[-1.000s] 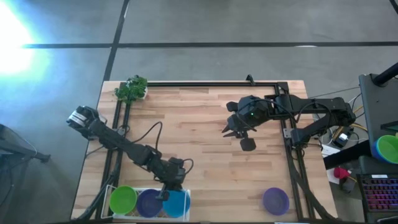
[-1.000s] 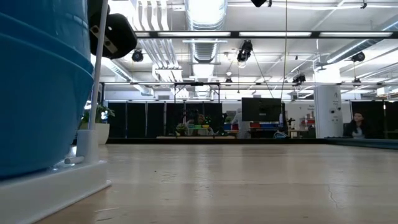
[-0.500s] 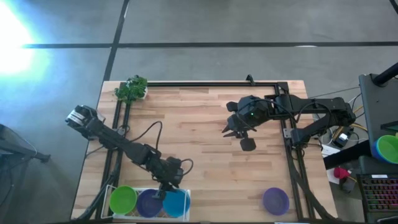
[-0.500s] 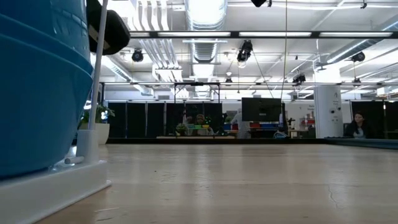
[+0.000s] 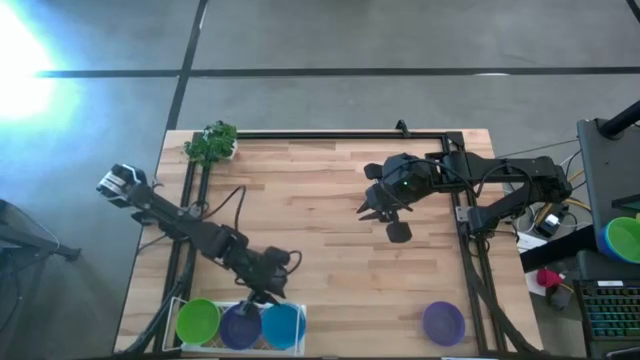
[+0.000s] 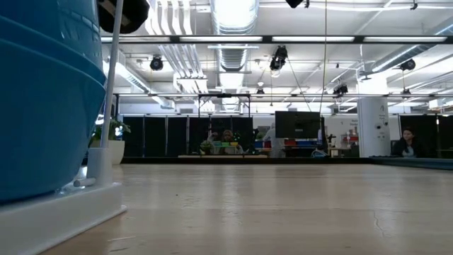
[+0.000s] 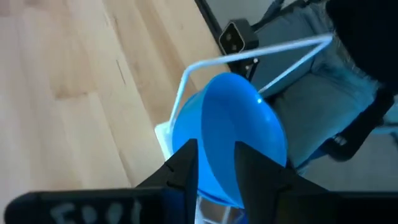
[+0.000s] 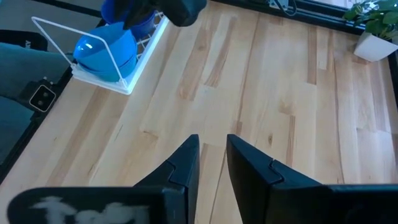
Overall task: Pick & Place Mini bowls
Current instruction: Stack the light blue bowl on the light blue bowl on the shelf
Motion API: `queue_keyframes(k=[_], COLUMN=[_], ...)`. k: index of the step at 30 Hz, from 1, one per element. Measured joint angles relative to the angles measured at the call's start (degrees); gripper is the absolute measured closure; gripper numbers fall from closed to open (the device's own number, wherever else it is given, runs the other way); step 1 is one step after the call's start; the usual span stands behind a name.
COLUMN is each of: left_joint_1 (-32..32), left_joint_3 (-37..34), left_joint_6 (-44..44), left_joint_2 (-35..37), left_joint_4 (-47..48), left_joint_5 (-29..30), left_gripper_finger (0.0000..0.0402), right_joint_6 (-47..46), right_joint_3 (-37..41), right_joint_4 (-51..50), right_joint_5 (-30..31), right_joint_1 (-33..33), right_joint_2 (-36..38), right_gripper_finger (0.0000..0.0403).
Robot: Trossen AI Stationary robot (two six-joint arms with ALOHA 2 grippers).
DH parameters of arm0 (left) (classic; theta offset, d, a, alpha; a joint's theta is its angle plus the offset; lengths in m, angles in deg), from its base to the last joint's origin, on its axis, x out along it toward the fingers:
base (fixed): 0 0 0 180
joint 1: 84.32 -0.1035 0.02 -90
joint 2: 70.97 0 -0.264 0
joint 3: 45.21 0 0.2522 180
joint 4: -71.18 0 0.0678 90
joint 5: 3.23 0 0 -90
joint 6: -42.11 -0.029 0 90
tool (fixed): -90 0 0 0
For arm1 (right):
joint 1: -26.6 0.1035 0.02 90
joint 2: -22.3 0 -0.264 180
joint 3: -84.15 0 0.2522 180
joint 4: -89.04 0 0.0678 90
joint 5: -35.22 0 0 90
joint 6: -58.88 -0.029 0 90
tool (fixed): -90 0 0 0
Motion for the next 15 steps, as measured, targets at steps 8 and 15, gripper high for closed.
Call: queue_keyframes(k=[8, 15], left_joint_1=[0.3, 0.3], left_joint_3=[-0.8, -1.3], left_joint_6=[-7.1, -8.7], left_joint_2=[-2.2, -3.5], left_joint_4=[-0.9, -2.9], left_joint_5=[0.0, -0.1], left_gripper_finger=[0.0352, 0.0398], right_joint_6=[0.1, 0.3], right_joint_3=[0.0, 0.0], right_joint_4=[0.0, -0.1], right_joint_5=[0.0, 0.0], right_joint_1=[0.0, 0.0], right_joint_2=[0.0, 0.0], right_gripper_finger=[0.0335, 0.0327])
